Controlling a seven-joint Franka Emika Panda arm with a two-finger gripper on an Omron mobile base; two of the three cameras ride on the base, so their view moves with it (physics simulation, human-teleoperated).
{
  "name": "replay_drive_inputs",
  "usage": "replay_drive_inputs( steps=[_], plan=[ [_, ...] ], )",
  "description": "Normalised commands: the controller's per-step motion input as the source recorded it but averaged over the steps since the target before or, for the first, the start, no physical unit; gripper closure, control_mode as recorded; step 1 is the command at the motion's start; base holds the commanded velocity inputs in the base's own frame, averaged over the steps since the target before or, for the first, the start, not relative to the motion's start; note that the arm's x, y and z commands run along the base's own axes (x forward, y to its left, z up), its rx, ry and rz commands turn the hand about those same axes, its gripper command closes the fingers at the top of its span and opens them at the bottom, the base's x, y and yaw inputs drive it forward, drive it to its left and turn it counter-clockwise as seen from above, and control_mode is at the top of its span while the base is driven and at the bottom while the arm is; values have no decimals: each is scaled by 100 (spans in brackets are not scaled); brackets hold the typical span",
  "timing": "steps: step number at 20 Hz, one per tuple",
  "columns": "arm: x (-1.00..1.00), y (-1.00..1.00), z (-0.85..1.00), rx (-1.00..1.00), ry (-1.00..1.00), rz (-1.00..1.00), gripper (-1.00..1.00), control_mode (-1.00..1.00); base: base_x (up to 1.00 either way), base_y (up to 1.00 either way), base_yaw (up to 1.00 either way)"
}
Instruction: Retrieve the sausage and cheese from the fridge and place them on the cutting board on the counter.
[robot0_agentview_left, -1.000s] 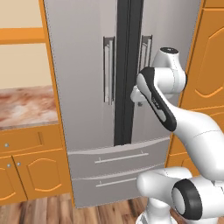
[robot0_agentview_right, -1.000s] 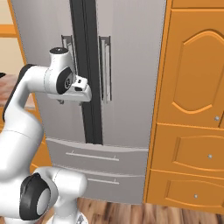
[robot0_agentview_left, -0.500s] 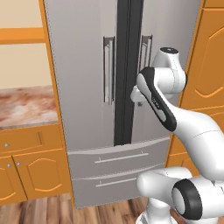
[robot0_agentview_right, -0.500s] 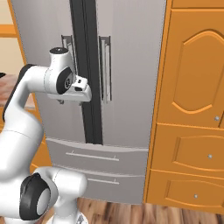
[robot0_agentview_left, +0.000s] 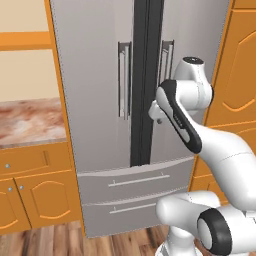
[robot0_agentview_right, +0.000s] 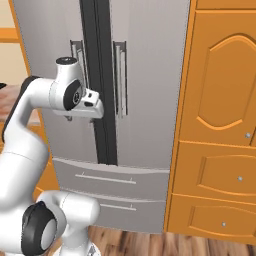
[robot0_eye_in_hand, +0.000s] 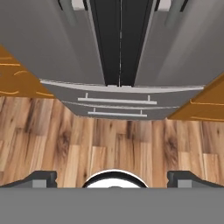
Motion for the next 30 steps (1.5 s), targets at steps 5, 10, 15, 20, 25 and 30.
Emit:
replay_drive_inputs(
  steps=[5, 10, 15, 20, 25, 30],
  plan=[
    [12, 94, -6, -4, -37, -4, -100, -100, 0, 0, 0],
    [58, 61, 0, -3, -29, -1, -100, -100, 0, 0, 0],
    [65, 7, 11, -1, -14, -8, -100, -100, 0, 0, 0],
    [40, 0, 41, 0, -6, -3, -100, -100, 0, 0, 0],
    [20, 0, 50, 0, -5, 0, -100, -100, 0, 0, 0],
    [34, -2, 33, 0, 0, 0, -100, -100, 0, 0, 0]
  ],
)
